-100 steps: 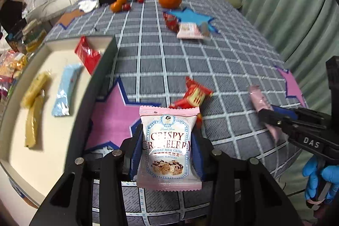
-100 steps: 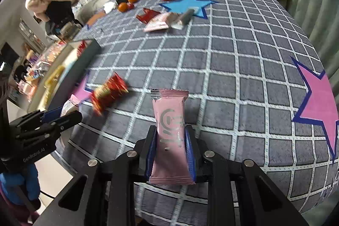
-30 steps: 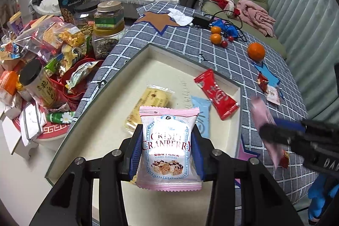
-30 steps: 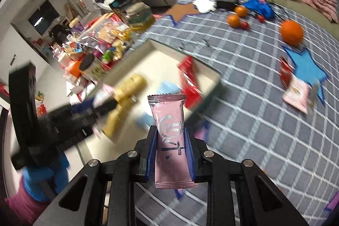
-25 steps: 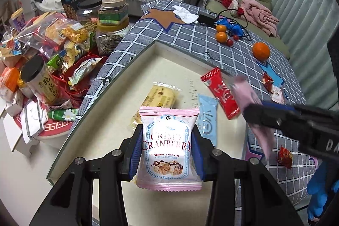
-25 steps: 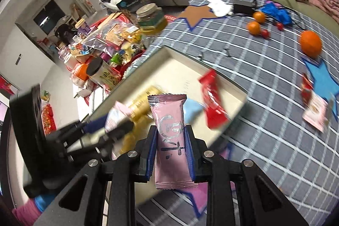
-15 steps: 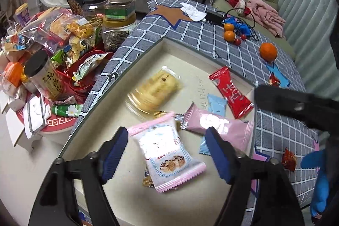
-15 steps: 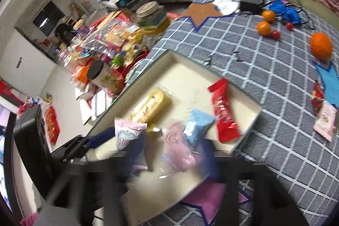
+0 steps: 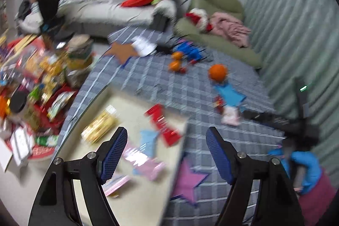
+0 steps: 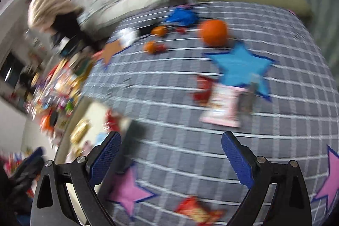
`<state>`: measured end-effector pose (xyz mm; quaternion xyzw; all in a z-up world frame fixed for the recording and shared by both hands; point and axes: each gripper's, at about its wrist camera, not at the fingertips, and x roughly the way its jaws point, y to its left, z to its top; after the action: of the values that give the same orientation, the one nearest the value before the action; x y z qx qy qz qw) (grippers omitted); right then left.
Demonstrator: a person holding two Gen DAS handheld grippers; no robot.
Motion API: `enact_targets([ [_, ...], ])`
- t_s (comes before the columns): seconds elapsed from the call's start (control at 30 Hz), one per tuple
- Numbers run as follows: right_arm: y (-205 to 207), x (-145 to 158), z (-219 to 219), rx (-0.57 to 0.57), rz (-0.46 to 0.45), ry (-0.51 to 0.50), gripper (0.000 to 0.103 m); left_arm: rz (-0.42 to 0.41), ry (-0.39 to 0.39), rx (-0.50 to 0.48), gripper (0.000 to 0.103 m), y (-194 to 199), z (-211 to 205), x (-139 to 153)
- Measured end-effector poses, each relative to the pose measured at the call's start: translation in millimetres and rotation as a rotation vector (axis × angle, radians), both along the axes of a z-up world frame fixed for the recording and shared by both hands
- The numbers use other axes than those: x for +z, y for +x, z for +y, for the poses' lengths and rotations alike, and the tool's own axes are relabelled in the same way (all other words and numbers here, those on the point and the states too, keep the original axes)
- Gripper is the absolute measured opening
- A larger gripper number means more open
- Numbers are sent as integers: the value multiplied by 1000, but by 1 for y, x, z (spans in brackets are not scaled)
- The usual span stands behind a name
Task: Organize snacks
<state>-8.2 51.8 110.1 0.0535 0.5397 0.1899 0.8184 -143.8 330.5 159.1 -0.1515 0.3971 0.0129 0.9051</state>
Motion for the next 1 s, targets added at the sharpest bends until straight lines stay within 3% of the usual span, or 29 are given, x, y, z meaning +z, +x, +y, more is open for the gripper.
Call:
enact_targets([
  [0.1,15,-13,-32,-76,24,-10,97,-4,43,-66,87,17,-30,9],
  [0.3,40,-44,-53,-126,62,-39,97,121,97,-169,87,38,-83,-40],
  [0.47,62,-67,-42,-112,87,-51,97,221,99,-189,87,39,-99,-82],
  [0.67,80,-85,-11,-36,43,-146,98,269,118,-196,87,36,-111,-105],
  [0.73,77,-85,-1,6,2,-201,90,274,131,-200,87,34,-114,-107],
  [0.83,67,-82,0,44,-52,-239,40,286,126,-203,87,34,-117,-111],
  [0.87,65,-82,-3,48,-47,-225,35,290,126,-204,87,35,-118,-112],
  [1.0,48,-81,-28,44,-27,-163,35,289,140,-213,87,31,-123,-113],
])
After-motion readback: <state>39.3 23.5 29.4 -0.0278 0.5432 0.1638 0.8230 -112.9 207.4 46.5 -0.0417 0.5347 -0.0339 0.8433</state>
